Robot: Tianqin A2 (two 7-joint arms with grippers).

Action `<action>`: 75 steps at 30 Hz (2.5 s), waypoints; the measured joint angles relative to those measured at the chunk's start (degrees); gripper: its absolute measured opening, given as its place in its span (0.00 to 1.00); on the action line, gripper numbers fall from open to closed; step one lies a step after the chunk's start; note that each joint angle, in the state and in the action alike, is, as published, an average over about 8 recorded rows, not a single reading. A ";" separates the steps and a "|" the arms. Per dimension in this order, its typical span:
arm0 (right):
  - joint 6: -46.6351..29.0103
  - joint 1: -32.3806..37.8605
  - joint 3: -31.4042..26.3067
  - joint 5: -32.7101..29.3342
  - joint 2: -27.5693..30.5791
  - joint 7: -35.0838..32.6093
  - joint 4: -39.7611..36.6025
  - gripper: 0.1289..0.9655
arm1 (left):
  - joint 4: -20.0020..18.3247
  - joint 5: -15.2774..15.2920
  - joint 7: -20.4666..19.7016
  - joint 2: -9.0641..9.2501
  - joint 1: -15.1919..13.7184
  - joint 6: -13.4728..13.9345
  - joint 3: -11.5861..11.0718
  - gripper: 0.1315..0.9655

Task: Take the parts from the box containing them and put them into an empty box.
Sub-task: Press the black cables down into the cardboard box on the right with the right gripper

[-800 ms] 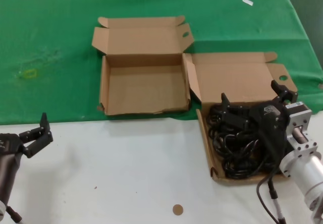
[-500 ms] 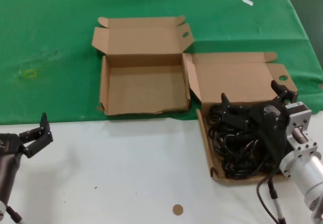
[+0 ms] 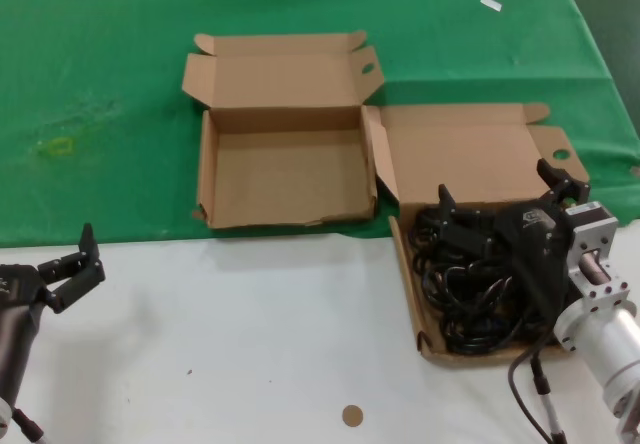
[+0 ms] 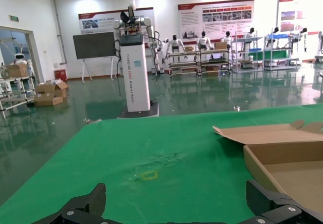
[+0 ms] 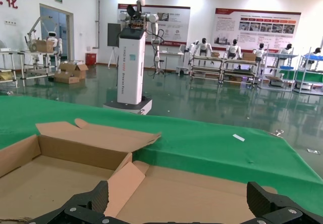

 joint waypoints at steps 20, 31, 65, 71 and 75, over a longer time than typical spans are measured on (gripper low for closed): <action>0.00 0.00 0.00 0.00 0.00 0.00 0.00 1.00 | 0.00 0.00 0.00 0.00 0.00 0.00 0.00 1.00; 0.31 -0.04 -0.26 0.00 0.13 0.03 0.05 1.00 | 0.00 0.00 0.00 0.00 0.00 0.00 0.00 0.97; 8.16 16.11 -40.10 26.30 42.32 -7.03 5.85 1.00 | 0.00 0.02 -0.02 0.00 0.00 0.00 0.00 0.28; 2.81 25.92 -51.78 22.18 49.35 -3.88 5.97 1.00 | 0.00 0.02 -0.02 0.00 0.00 0.00 0.00 0.17; -2.62 31.35 -56.81 13.15 52.38 2.60 5.61 1.00 | 0.00 0.02 -0.02 0.00 0.00 0.00 0.00 0.10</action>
